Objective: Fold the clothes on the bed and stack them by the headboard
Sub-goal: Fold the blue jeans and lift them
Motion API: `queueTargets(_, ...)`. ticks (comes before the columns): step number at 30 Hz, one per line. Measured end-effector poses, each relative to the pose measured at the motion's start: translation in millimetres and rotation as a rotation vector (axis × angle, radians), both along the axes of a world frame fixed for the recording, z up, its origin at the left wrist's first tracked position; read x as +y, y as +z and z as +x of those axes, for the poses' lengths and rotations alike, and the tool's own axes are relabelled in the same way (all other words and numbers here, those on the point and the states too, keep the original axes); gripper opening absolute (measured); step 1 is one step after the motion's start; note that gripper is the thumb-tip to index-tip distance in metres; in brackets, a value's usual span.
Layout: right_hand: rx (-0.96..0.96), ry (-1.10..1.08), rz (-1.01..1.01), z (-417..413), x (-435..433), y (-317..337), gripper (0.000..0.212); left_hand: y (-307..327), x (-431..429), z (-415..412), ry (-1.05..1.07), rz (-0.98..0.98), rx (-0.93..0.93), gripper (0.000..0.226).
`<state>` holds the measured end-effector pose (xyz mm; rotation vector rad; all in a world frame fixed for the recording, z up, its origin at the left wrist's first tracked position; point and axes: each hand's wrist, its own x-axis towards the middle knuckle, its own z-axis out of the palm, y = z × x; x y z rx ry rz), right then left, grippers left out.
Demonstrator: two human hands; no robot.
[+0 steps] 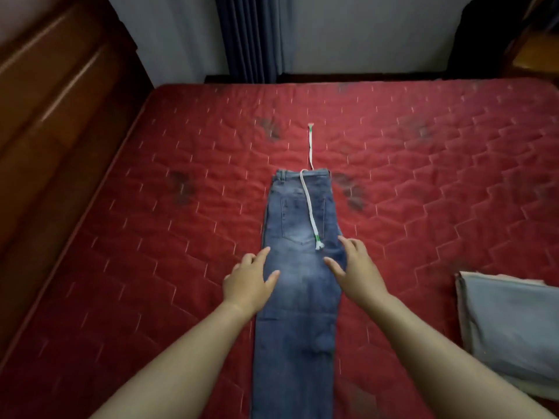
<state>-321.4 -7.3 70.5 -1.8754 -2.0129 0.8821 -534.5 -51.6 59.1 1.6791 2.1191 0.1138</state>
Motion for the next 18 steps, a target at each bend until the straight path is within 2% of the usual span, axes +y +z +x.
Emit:
queueTargets(7,-0.188,-0.054,-0.167,-6,-45,-135,0.054,-122,-16,-7,0.015,-0.101,0.030,0.053)
queueTargets(9,-0.250,-0.135,-0.223,-10,-49,-161,0.057,-148,-14,-6,0.049,-0.110,0.043,0.054)
queueTargets(12,-0.234,-0.238,-0.249,-21,-51,-191,0.067,-180,-12,-3,0.141,-0.139,0.011,0.067)
queueTargets(13,-0.195,-0.274,-0.229,-26,-51,-198,0.070,-188,-12,-1,0.152,-0.134,-0.014,0.071)
queueTargets(15,0.002,-0.373,-0.197,-33,-50,-206,0.073,-198,-13,3,0.150,-0.110,-0.123,0.075)
queueTargets(18,0.260,-0.416,-0.141,-37,-54,-199,0.066,-190,-19,2,0.131,-0.039,-0.325,0.072)
